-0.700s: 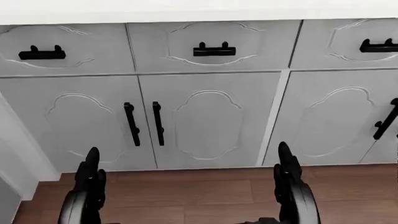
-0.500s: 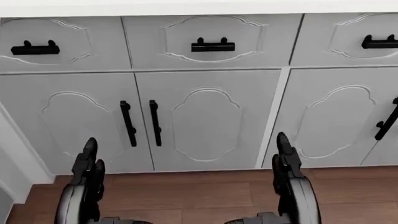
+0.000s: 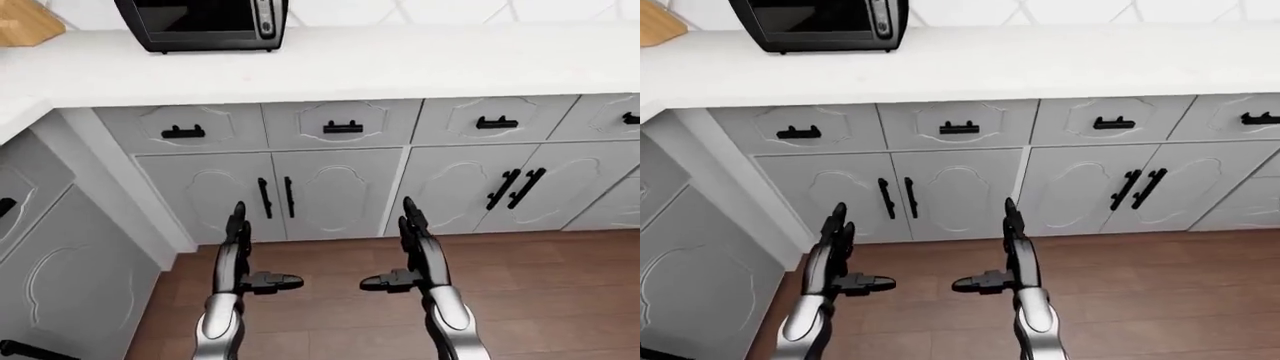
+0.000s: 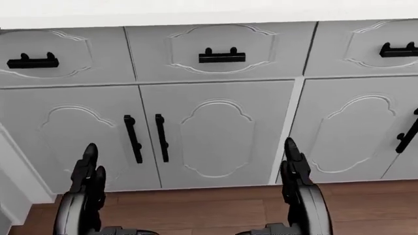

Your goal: Navigate to the toaster.

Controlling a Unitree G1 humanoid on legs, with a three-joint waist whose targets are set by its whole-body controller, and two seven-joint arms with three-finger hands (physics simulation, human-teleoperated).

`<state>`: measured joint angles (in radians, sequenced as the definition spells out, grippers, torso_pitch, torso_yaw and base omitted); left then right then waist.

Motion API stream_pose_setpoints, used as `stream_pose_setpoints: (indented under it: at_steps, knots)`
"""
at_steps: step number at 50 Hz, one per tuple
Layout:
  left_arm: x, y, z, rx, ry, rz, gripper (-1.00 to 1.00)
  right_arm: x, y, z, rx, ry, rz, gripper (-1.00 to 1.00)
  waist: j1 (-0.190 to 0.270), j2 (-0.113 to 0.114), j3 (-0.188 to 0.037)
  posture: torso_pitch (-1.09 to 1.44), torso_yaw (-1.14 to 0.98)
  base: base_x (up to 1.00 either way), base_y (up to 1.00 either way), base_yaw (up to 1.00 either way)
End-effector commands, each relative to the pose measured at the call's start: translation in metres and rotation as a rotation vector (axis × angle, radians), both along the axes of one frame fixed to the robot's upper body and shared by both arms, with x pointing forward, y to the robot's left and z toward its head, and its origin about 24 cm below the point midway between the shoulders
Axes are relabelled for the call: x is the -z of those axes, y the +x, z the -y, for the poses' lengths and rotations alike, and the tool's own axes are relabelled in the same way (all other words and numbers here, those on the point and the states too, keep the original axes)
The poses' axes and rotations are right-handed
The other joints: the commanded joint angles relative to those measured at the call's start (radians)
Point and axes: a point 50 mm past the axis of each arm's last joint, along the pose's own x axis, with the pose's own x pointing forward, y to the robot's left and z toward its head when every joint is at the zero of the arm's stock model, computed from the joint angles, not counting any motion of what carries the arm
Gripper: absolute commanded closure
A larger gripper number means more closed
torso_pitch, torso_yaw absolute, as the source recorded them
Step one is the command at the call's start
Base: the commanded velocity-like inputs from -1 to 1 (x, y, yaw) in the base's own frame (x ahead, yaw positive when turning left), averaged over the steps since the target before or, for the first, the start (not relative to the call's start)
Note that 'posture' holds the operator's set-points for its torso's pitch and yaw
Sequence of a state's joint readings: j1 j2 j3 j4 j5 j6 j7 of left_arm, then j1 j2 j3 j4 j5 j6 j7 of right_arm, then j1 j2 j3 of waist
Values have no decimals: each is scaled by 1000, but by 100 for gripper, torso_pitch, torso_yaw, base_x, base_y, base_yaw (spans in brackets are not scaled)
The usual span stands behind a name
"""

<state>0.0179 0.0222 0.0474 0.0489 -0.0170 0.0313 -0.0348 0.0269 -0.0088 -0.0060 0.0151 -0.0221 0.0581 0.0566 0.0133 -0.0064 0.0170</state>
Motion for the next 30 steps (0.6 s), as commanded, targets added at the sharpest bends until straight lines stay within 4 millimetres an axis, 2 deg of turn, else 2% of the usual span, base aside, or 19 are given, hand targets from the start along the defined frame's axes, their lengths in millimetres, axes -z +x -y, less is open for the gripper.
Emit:
stream_pose_setpoints:
  at_steps: [1, 4, 8, 11, 14, 15, 16, 18, 20, 23, 26, 27, 28, 29, 30]
  knots:
    - [-18, 5, 5, 18, -2, 97, -100, -16, 5, 3, 7, -6, 86, -100, -3, 4, -11, 0, 0, 0, -11, 0]
    - [-18, 5, 5, 18, -2, 97, -100, -15, 5, 3, 5, -7, 81, -100, -6, -5, -9, 0, 0, 0, -11, 0]
    - [-18, 5, 5, 18, -2, 97, -100, -14, 6, 2, 2, -10, 81, -100, -13, 0, -1, 0, 0, 0, -13, 0]
    - [-18, 5, 5, 18, -2, 97, -100, -14, 6, 2, 0, -11, 82, -100, -12, 30, 2, 0, 0, 0, -14, 0]
    - [-18, 5, 5, 18, -2, 97, -100, -15, 6, 2, 0, -11, 81, -100, -6, 86, 19, 0, 0, 0, -16, 0]
    - [-18, 5, 5, 18, -2, 97, -100, -14, 6, 2, 0, -11, 81, -100, 1, 45, 12, 0, 0, 0, -20, 0]
    - [-18, 5, 5, 18, -2, 97, -100, -14, 7, 1, 0, -11, 81, -100, -5, 64, 7, 0, 0, 0, -21, 0]
    - [-18, 5, 5, 18, -2, 97, -100, -13, 7, 2, -1, -11, 81, -100, 2, 70, 2, 0, 0, 0, -21, 0]
    - [-18, 5, 5, 18, -2, 97, -100, -14, 7, 2, -2, -12, 81, -100, 1, 62, -3, 0, 0, 0, -21, 0]
    - [-18, 5, 5, 18, -2, 97, -100, -14, 7, 1, -3, -12, 81, -100, 3, 34, 3, 0, 0, 0, -21, 0]
    - [-18, 5, 5, 18, -2, 97, -100, -13, 7, 1, -2, -12, 81, -100, 3, -8, 0, 0, 0, 0, -25, 0]
    - [-18, 5, 5, 18, -2, 97, -100, -13, 7, 1, -3, -12, 80, -100, 2, -33, -5, 0, 0, 0, -26, 0]
    - [-18, 5, 5, 18, -2, 97, -100, -14, 7, 1, -2, -11, 80, -100, -1, -72, -19, 0, 0, 0, -25, 0]
    - [-18, 5, 5, 18, -2, 97, -100, -14, 7, 2, -2, -10, 80, -100, -5, -63, -17, 0, 0, 0, -25, 0]
    - [-18, 5, 5, 18, -2, 97, -100, -14, 7, 2, -2, -10, 79, -100, -9, -47, -6, 0, 0, 0, -24, 0]
